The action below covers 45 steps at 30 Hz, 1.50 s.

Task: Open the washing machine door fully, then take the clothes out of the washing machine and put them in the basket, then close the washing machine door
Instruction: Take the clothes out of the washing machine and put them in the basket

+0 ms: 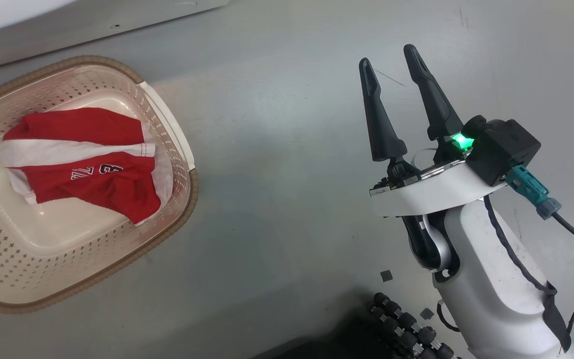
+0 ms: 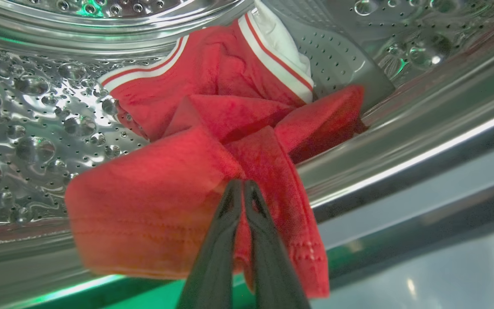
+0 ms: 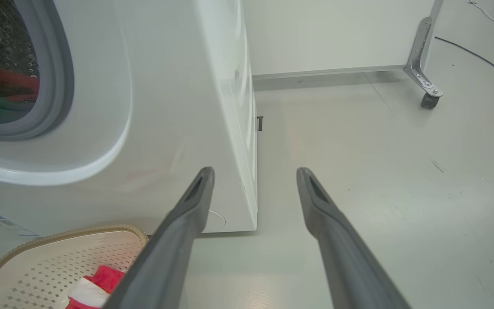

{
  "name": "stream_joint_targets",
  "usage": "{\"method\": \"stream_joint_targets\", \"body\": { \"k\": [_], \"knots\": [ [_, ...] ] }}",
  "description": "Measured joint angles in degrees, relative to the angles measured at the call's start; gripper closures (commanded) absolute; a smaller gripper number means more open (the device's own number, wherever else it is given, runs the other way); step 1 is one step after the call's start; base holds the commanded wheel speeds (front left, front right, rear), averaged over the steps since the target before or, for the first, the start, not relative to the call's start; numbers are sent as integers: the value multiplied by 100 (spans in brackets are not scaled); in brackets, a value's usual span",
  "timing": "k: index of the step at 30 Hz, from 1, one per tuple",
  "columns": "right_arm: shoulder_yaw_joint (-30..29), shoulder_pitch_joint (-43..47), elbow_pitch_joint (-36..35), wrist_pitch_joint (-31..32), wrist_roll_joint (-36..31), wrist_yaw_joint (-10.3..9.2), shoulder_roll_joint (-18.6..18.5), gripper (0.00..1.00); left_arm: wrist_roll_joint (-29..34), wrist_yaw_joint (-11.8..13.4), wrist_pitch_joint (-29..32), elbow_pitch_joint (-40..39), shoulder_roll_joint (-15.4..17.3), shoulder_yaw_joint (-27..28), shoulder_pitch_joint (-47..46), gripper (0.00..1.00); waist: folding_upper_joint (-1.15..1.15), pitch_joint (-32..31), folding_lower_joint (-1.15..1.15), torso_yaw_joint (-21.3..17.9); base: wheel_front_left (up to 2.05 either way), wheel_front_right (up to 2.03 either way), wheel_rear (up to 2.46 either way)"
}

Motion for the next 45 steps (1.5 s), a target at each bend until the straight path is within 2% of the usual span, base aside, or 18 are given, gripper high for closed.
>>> {"method": "stream_joint_targets", "body": {
  "k": [6,12,19,31,45],
  "knots": [
    [1,0,16,0,0,-5,0,0,16,-2,-63,7,45,-169,1,100,0,-43,0,25,0,0,0],
    [-20,1,114,0,-1,-4,0,0,-125,-2,-349,20,11,-102,70,100,0,-176,0,43,0,0,0],
    [-70,4,199,1,-53,-4,-1,0,-526,18,-939,-136,-269,233,439,100,0,-375,0,98,0,0,0],
    [-252,178,422,0,-394,12,-5,0,-972,435,-2234,-669,-711,637,1810,100,0,-939,-1,342,0,0,0],
    [-437,531,719,0,-736,148,-9,0,-1251,879,-3408,-1516,-1477,767,3316,100,0,-1706,-1,799,0,0,0]
  ]
}}
